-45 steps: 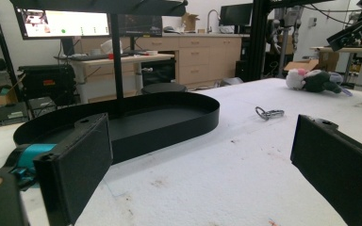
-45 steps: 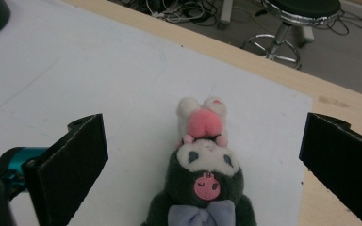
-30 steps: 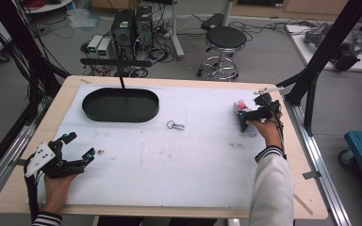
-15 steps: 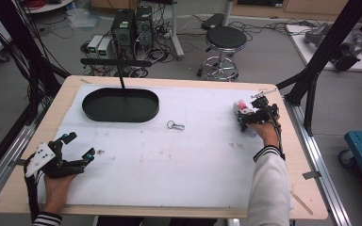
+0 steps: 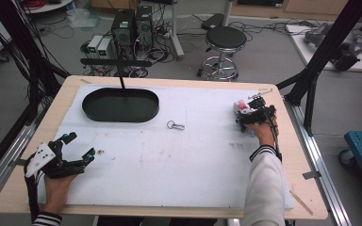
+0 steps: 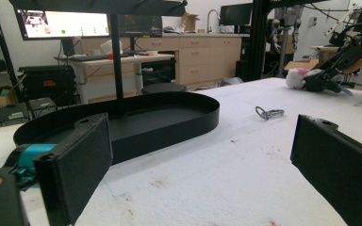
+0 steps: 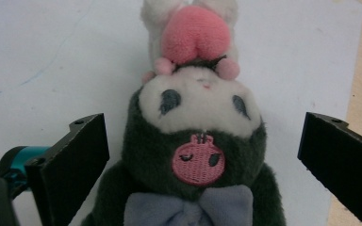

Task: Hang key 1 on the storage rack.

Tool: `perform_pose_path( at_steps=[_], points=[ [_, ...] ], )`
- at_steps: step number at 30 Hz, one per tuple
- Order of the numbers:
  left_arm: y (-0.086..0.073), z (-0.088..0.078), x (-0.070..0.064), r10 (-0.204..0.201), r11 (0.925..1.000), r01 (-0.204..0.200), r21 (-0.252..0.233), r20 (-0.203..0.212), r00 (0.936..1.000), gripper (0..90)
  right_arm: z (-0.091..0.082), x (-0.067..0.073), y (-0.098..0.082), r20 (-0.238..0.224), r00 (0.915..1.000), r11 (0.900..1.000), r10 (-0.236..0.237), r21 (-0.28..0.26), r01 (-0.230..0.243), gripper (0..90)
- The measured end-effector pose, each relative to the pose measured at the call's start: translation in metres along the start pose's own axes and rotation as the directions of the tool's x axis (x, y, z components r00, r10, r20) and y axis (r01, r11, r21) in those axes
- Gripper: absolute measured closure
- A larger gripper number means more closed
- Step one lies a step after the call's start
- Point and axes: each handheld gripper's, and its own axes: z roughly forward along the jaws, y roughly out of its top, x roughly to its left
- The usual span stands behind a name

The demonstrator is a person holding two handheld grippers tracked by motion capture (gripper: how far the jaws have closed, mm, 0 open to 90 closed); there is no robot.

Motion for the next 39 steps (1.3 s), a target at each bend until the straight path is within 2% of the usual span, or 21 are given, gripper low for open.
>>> perform_pose_path(
  at_steps=[2, 6, 8, 10, 11, 12, 13, 14, 15, 16, 20, 24, 30, 33, 38, 39],
  points=[
    [0.000, 0.000, 0.001, 0.000, 1.0000, 0.000, 0.001, 0.000, 1.0000, 6.5, 0.001, 0.000, 0.000, 0.007, 0.9999, 1.000, -0.010, 0.005, 0.010, 7.3],
    [0.000, 0.000, 0.001, 0.000, 1.0000, 0.000, 0.001, 0.000, 1.0000, 6.5, 0.003, 0.000, -0.001, 0.013, 0.9999, 1.000, -0.001, 0.020, 0.000, 7.6],
    [0.000, 0.000, 0.001, 0.000, 1.0000, 0.000, 0.001, 0.000, 1.0000, 6.5, 0.006, 0.001, -0.001, 0.000, 1.0000, 1.000, 0.009, 0.030, -0.009, 7.6],
    [0.000, 0.000, 0.000, 0.000, 1.0000, 0.000, -0.001, 0.001, 1.0000, 6.5, 0.008, 0.003, -0.001, 0.007, 1.0000, 0.999, 0.000, 0.043, 0.000, 8.6],
    [0.000, 0.000, 0.000, 0.000, 1.0000, 0.000, -0.001, 0.001, 1.0000, 6.5, 0.008, 0.003, -0.001, -0.001, 1.0000, 0.999, 0.000, 0.042, 0.000, 17.7],
    [0.000, 0.000, 0.000, 0.000, 1.0000, 0.000, -0.001, 0.001, 1.0000, 6.5, 0.008, 0.003, -0.001, -0.001, 1.0000, 0.999, 0.000, 0.042, 0.000, 17.7],
    [0.000, 0.000, 0.000, 0.000, 1.0000, 0.000, -0.001, 0.000, 1.0000, 6.5, 0.008, 0.002, -0.001, -0.024, 0.9997, 0.999, -0.001, 0.033, 0.001, 21.7],
    [0.000, 0.000, 0.000, 0.001, 1.0000, -0.001, -0.001, 0.000, 1.0000, 6.5, 0.007, 0.003, -0.001, -0.018, 0.9998, 0.999, 0.006, 0.036, -0.006, 25.9],
    [0.000, 0.000, 0.000, 0.001, 1.0000, -0.001, -0.001, 0.000, 1.0000, 6.5, 0.007, 0.003, -0.001, -0.018, 0.9998, 0.999, 0.006, 0.036, -0.006, 25.9],
    [0.000, 0.000, 0.000, 0.000, 1.0000, 0.000, -0.001, 0.000, 1.0000, 6.5, 0.008, 0.004, -0.001, -0.038, 0.9993, 0.999, 0.002, 0.039, -0.001, 33.5],
    [0.000, 0.000, 0.000, 0.000, 1.0000, 0.000, -0.001, 0.001, 1.0000, 6.5, 0.007, 0.005, 0.000, -0.032, 0.9990, 0.999, 0.033, 0.043, -0.031, 40.5],
    [0.000, 0.000, 0.000, 0.000, 1.0000, 0.000, -0.001, 0.001, 1.0000, 6.5, 0.006, 0.006, 0.000, -0.029, 0.9985, 0.998, 0.046, 0.045, -0.044, 41.9],
    [0.000, 0.000, 0.000, 0.000, 1.0000, 0.000, 0.000, 0.000, 1.0000, 6.5, 0.003, 0.006, 0.001, -0.028, 0.9994, 0.999, 0.020, 0.040, -0.019, 42.7],
    [0.000, 0.000, 0.001, -0.001, 1.0000, 0.001, 0.000, 0.000, 1.0000, 6.5, 0.000, 0.006, 0.002, -0.049, 0.9982, 0.999, 0.035, 0.007, -0.034, 42.8],
    [0.000, 0.000, 0.000, -0.001, 1.0000, 0.001, -0.004, -0.002, 1.0000, 6.5, -0.007, 0.006, 0.003, -0.058, 0.9981, 1.000, 0.020, -0.017, -0.021, 42.7],
    [0.000, -0.001, 0.000, 0.002, 1.0000, -0.002, -0.005, -0.002, 1.0000, 6.5, -0.012, 0.007, 0.003, -0.071, 0.9972, 0.999, 0.022, -0.032, -0.025, 42.6]
  ],
)
